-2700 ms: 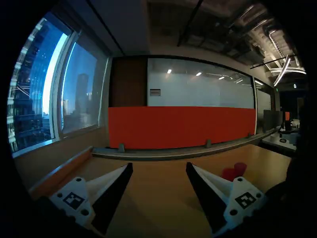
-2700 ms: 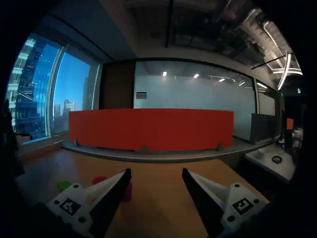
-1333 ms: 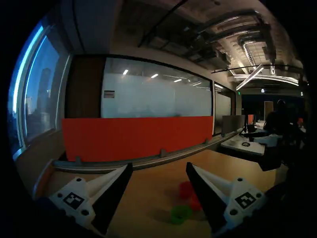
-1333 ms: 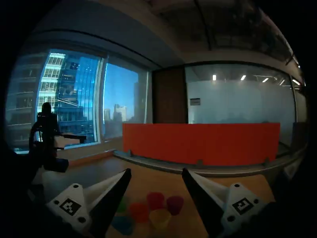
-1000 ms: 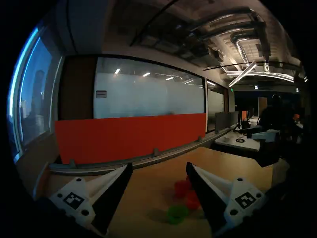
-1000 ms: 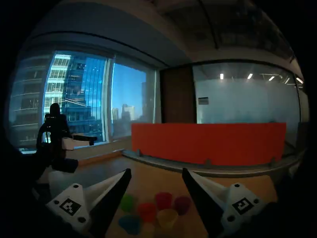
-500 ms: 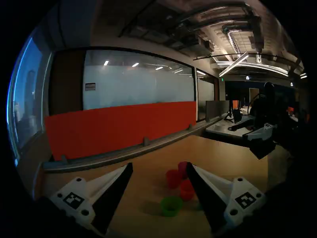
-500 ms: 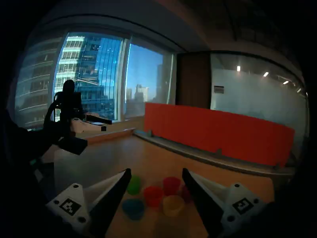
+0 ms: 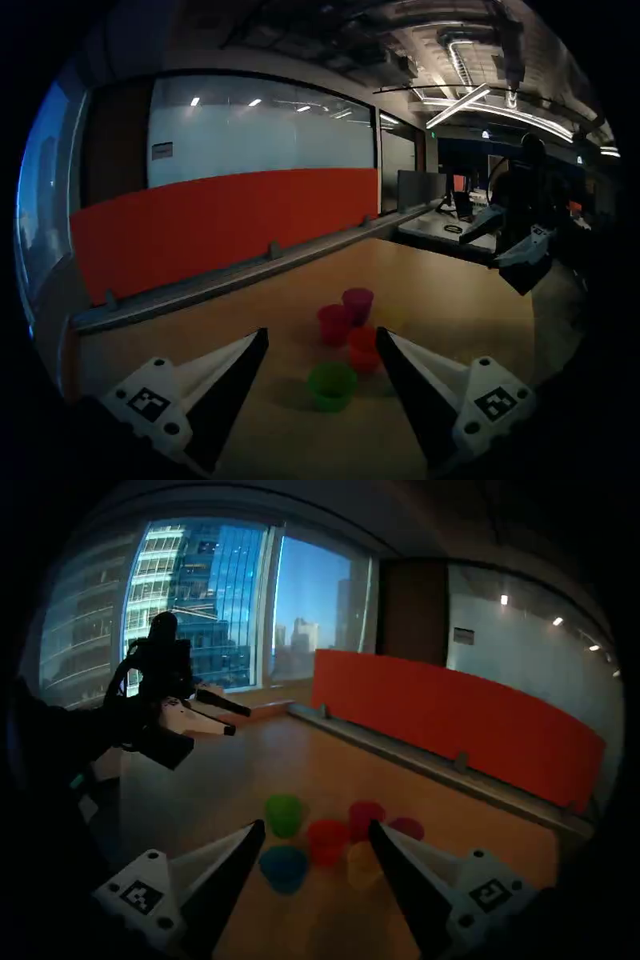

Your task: Pour water

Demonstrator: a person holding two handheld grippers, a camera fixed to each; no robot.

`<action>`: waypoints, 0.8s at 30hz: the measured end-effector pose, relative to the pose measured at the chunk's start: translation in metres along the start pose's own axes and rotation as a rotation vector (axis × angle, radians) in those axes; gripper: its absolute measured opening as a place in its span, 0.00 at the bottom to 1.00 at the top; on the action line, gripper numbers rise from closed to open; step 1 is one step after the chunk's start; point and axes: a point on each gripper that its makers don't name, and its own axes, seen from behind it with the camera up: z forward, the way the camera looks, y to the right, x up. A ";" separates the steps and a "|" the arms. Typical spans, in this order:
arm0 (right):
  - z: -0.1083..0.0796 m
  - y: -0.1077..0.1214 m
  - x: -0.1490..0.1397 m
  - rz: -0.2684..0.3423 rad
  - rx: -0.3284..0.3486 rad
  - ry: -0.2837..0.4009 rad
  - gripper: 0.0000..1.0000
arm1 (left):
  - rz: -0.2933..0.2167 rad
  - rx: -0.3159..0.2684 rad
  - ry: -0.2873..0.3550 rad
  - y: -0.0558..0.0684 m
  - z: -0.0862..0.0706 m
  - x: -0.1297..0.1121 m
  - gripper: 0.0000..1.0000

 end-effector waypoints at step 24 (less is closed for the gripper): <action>0.028 -0.024 -0.052 -0.037 0.102 -0.104 1.00 | 0.063 -0.086 -0.148 0.013 0.027 -0.069 1.00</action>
